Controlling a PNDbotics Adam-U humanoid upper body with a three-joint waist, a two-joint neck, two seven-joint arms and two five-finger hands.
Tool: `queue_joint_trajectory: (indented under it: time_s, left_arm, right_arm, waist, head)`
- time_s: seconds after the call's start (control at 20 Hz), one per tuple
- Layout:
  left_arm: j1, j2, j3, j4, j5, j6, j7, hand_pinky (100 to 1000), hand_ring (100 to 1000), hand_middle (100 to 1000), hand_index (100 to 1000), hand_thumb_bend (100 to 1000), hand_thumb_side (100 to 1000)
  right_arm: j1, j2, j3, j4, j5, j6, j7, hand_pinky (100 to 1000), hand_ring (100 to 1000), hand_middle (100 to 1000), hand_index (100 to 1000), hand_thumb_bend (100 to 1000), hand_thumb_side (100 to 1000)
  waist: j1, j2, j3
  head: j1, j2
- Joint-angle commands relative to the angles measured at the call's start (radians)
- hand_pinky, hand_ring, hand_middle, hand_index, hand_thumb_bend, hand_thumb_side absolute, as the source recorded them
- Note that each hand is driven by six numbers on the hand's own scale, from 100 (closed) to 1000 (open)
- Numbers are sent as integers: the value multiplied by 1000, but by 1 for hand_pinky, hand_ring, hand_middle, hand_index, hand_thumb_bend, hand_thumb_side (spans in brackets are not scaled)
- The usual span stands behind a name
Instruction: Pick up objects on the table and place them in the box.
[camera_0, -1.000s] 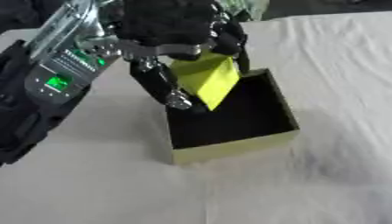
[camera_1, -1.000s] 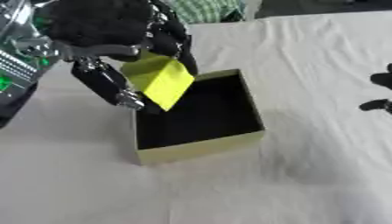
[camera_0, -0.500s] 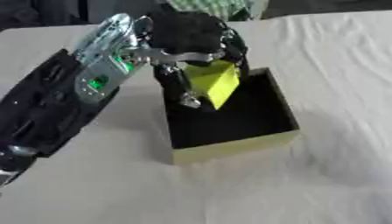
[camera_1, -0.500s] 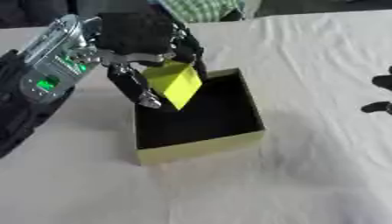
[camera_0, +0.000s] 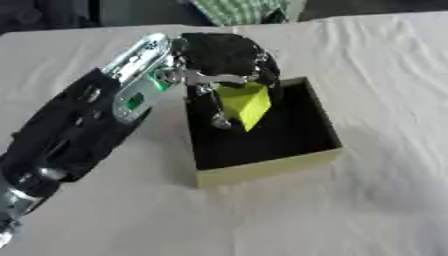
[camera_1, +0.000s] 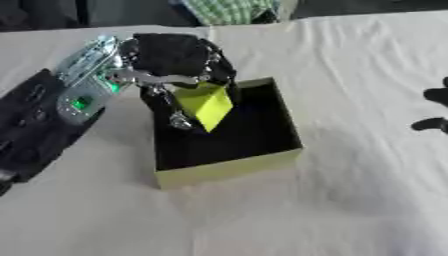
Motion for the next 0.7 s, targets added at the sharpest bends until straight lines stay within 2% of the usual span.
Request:
queue_joint_trajectory:
  time_s: [0.05, 0.55, 0.65, 0.7]
  left_arm:
    - [-18, 0, -4, 7, -2, -20, -8, 724, 562, 532, 770, 499, 138]
    - [-2, -24, -21, 49, -43, -51, -14, 756, 641, 626, 814, 585, 209]
    - [-1, -28, -26, 54, -50, -59, -12, 763, 666, 657, 825, 632, 247]
    - [0, -29, -27, 55, -55, -62, -11, 769, 684, 678, 833, 688, 294]
  right_arm:
    - [-7, -8, -3, -9, -1, -1, 4, 575, 858, 721, 867, 100, 765]
    - [-9, -7, -1, -8, 0, 0, 8, 575, 858, 721, 868, 100, 765]
    - [-9, -7, -1, -8, 0, 0, 8, 575, 858, 721, 867, 100, 765]
    - [-9, -8, -1, -8, 0, 0, 8, 575, 858, 722, 867, 100, 765]
  waist:
    - [-2, -17, -2]
    - [2, -18, -4]
    - [3, -18, -5]
    - [3, -19, -5]
  head:
    - [3, -8]
    - [4, -9]
    - [4, -8]
    - [4, -9]
